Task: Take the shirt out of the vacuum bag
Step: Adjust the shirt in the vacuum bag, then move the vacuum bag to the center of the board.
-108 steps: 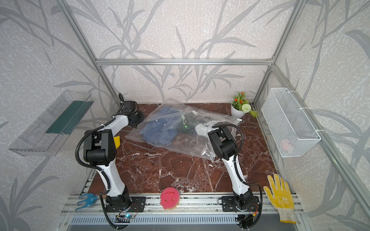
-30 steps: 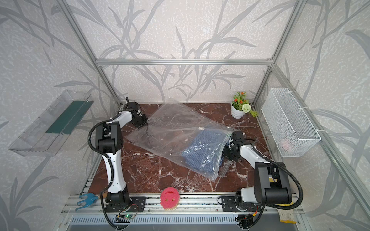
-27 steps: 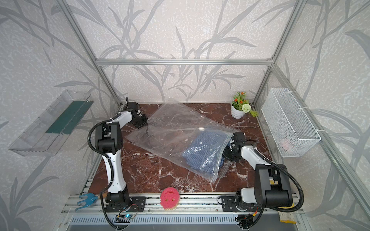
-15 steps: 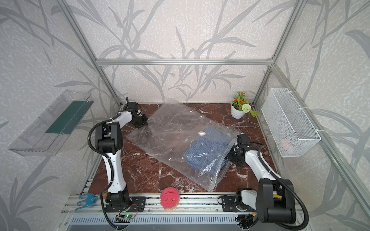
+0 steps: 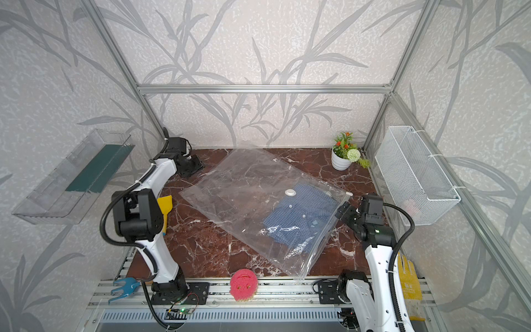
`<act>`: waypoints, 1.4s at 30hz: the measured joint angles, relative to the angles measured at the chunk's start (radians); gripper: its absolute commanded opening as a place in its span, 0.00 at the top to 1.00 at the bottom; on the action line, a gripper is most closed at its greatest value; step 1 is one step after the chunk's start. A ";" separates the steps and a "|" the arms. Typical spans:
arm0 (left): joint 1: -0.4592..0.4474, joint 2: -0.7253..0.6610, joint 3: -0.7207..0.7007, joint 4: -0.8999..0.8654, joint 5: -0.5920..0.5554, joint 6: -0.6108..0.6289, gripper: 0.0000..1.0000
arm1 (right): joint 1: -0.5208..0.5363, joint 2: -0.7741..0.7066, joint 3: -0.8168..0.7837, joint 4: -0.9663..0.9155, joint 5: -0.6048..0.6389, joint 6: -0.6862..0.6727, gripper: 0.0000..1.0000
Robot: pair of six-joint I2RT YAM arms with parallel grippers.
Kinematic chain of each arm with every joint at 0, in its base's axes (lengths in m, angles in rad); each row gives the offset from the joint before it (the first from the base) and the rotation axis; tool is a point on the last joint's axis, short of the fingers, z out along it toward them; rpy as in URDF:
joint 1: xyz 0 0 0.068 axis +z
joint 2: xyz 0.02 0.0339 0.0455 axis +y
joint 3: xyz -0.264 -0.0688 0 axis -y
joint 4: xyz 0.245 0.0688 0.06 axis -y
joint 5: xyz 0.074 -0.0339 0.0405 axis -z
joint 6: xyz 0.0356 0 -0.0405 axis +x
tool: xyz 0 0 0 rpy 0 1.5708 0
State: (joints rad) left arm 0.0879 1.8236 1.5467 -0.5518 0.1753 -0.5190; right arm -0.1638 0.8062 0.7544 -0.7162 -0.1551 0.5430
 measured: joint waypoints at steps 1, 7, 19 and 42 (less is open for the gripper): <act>0.000 -0.056 -0.034 0.008 -0.013 -0.008 0.43 | 0.000 0.019 0.001 0.018 -0.024 0.003 0.17; 0.000 -0.265 -0.252 0.029 -0.056 -0.062 0.38 | 0.000 0.190 0.004 0.081 -0.107 -0.015 0.17; 0.109 -0.444 -0.559 -0.008 -0.095 -0.158 0.24 | 0.000 0.460 0.004 0.183 -0.146 -0.103 0.17; 0.143 -0.154 -0.612 0.276 0.019 -0.286 0.57 | 0.000 0.540 -0.016 0.267 -0.128 -0.097 0.22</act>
State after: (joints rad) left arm 0.2314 1.6691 0.9344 -0.2760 0.1940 -0.8051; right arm -0.1638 1.3460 0.7387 -0.4488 -0.2832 0.4458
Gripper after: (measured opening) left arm 0.510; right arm 0.791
